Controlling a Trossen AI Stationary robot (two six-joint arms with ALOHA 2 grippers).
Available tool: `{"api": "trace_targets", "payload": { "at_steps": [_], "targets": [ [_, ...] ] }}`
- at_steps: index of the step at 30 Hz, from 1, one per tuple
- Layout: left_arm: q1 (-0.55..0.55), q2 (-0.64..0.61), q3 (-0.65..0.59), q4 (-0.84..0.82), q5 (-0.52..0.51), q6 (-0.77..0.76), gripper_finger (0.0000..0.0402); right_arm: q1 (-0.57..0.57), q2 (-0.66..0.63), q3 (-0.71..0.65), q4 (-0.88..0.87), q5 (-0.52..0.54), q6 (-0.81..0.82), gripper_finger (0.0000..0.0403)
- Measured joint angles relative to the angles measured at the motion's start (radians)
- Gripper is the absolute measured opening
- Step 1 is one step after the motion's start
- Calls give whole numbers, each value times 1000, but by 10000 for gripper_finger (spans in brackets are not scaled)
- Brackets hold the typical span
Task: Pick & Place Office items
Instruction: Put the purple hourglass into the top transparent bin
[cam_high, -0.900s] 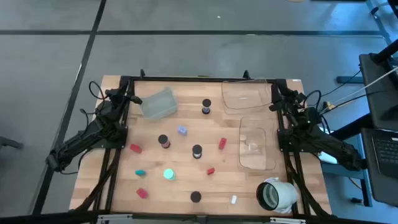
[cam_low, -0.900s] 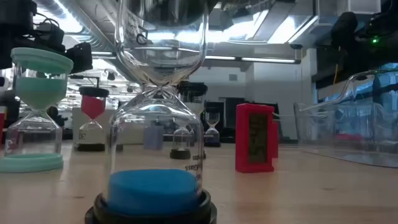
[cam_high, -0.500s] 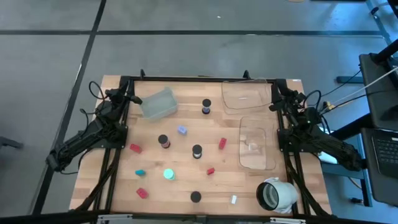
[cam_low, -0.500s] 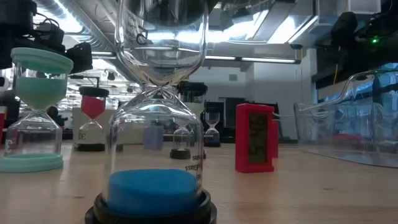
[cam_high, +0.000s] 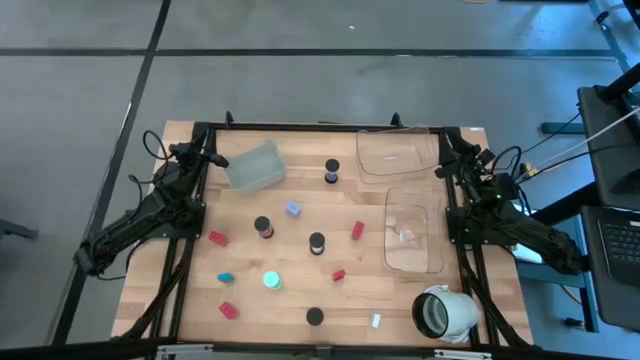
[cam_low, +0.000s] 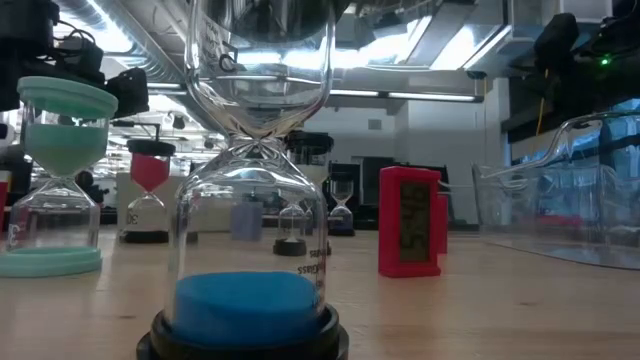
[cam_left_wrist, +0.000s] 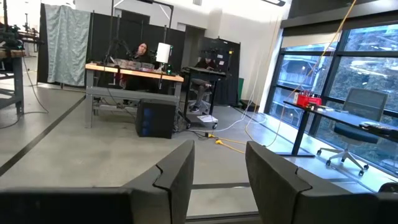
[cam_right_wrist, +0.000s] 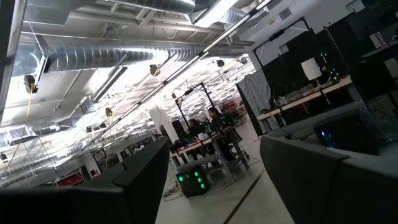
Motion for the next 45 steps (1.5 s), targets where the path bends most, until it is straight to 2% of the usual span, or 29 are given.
{"api": "trace_targets", "payload": {
  "at_steps": [24, 28, 31, 33, 35, 41, 43, 45],
  "targets": [
    [0, 0, 0, 0, 0, -1, 141, 0, 0, 0, -1, 0, 0, 256],
    [0, 0, 0, -7, 44, -113, 141, 0, 0, 0, -3, -19, 0, 256],
    [0, 0, 0, -3, 91, -175, 141, 0, 0, 0, -11, -98, -8, 256],
    [0, 0, 0, -2, 138, -190, 141, 0, 0, 0, -11, -161, -40, 256],
    [0, 1, 0, -23, 240, -236, 141, 0, 0, 0, -11, -212, -62, 256],
    [-1, 1, 0, -103, 678, -376, 141, 0, 0, 0, -57, -243, -25, 256],
    [-6, 1, 0, -99, 746, -384, 141, 0, 0, 0, -73, -263, -41, 256],
    [-16, 1, 0, -85, 767, -353, 141, 0, 0, 0, -91, -283, -65, 256]
  ]
}}
